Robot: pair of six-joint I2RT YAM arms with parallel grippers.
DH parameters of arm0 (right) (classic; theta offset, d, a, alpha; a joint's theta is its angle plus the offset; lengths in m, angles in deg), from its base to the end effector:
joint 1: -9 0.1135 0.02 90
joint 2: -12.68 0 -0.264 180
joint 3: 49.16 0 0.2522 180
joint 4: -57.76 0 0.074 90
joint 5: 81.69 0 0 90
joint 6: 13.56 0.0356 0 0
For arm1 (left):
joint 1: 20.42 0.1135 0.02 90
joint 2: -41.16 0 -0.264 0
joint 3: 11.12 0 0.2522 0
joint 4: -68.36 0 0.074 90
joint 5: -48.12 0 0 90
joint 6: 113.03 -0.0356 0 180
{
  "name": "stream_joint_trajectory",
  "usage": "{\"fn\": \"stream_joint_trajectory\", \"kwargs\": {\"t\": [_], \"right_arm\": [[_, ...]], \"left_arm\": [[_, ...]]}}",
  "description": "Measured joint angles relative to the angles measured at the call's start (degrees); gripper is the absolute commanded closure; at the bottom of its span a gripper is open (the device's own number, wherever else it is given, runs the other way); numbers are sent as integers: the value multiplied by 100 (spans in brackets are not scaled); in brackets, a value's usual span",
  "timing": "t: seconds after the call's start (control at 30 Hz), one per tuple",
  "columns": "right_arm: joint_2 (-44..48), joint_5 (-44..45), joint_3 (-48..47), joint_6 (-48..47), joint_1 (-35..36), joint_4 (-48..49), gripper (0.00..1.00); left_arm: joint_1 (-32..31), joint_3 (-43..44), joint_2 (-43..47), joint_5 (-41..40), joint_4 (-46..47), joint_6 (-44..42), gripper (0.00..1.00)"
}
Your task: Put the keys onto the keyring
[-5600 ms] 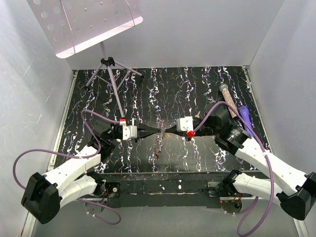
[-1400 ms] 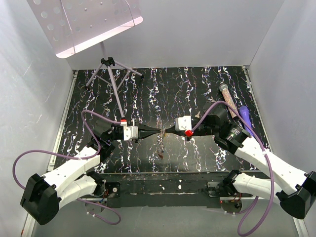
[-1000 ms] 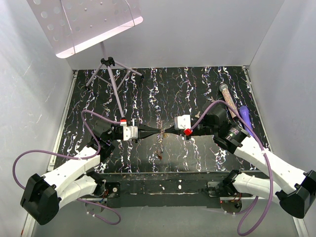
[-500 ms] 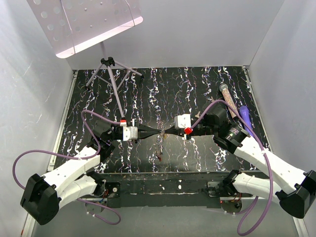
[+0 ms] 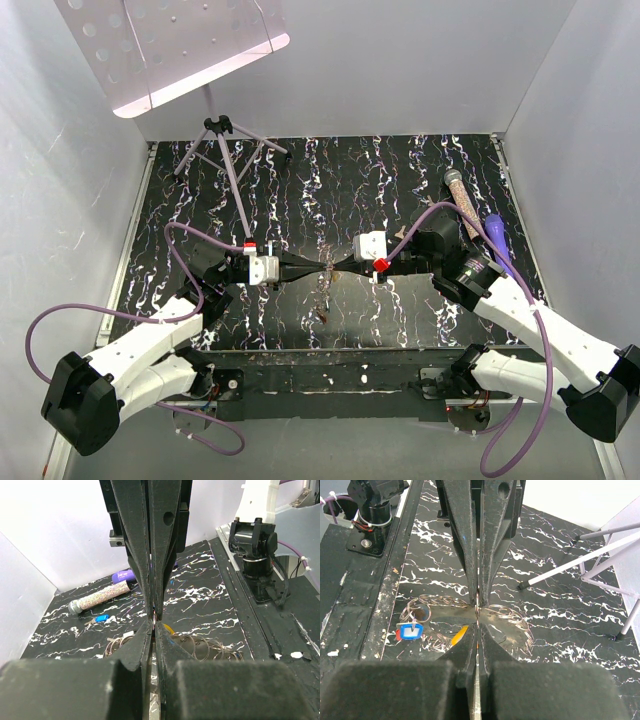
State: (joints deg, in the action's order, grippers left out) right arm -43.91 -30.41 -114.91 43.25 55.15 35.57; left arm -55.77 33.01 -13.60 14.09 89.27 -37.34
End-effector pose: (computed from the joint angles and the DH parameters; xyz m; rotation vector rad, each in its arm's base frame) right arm 0.1383 0.1761 0.3511 -1.4892 1.0320 0.7658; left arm 0.1525 -0.1444 0.2994 1.3026 0.8362 -0.9678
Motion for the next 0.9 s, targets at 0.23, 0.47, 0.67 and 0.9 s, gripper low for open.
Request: {"fn": "stream_joint_trajectory", "kwargs": {"t": [0.23, 0.47, 0.67, 0.9], "right_arm": [[0, 0, 0, -4, 0, -2, 99], [0, -48, -26, -24, 11, 13, 99], [0, -85, -42, -33, 11, 50, 99], [0, -87, -42, -111, 11, 48, 99]], "left_arm": [[0, 0, -4, -2, -26, 37, 100], [-2, 13, -28, -31, -151, 63, 100], [-2, 39, -42, -90, -271, 92, 100], [-2, 44, -42, -118, -306, 129, 100]]}}
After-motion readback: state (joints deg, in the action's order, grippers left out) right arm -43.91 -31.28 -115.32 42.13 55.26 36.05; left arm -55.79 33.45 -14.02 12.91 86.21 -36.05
